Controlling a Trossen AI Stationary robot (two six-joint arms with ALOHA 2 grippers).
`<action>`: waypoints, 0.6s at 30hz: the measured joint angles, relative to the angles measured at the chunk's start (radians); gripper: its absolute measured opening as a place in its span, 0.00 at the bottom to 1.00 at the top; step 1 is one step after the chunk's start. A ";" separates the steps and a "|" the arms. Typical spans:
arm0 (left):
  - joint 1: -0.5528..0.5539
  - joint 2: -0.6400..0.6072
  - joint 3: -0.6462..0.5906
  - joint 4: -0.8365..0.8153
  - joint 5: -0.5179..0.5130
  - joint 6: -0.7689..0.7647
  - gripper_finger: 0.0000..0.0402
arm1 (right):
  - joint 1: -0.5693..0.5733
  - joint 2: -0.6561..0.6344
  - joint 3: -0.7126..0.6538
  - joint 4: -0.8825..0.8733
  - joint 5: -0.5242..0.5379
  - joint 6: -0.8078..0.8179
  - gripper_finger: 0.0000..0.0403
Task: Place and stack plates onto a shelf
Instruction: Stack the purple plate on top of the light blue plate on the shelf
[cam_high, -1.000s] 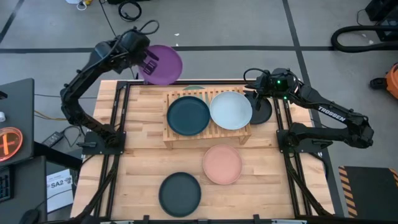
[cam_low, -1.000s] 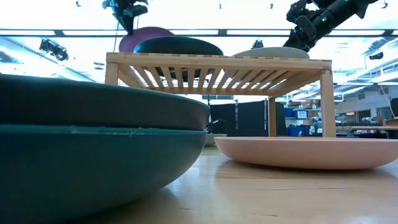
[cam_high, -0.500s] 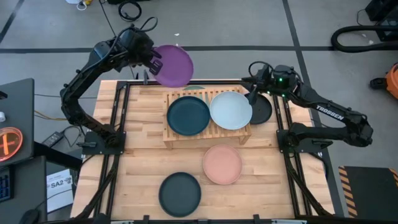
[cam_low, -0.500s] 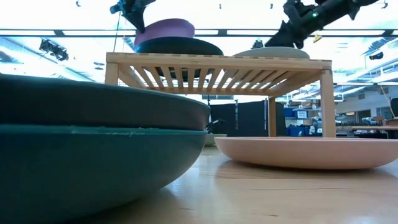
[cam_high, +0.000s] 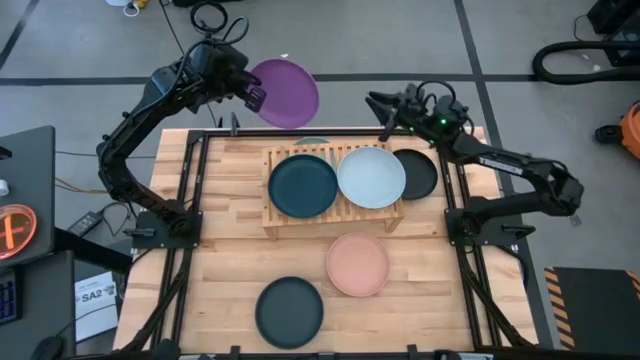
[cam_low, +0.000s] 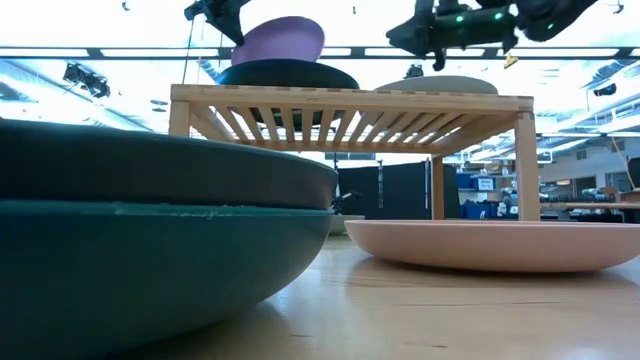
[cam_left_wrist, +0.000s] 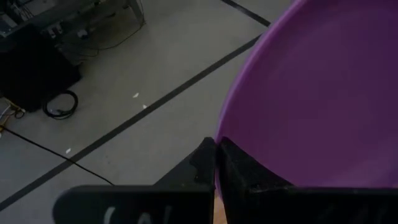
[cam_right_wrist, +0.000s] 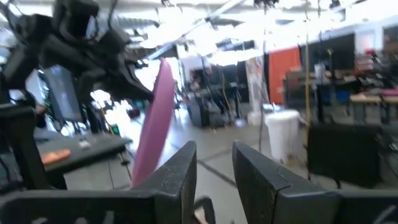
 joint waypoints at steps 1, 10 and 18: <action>0.000 0.000 0.000 0.000 0.000 0.000 0.02 | 0.000 0.020 0.000 0.039 -0.006 0.001 0.27; 0.000 0.000 0.000 0.000 0.000 0.000 0.02 | 0.041 0.148 0.004 0.233 -0.027 0.021 0.37; 0.000 0.000 0.000 -0.001 -0.002 0.000 0.02 | 0.106 0.255 0.116 0.233 -0.026 0.020 0.58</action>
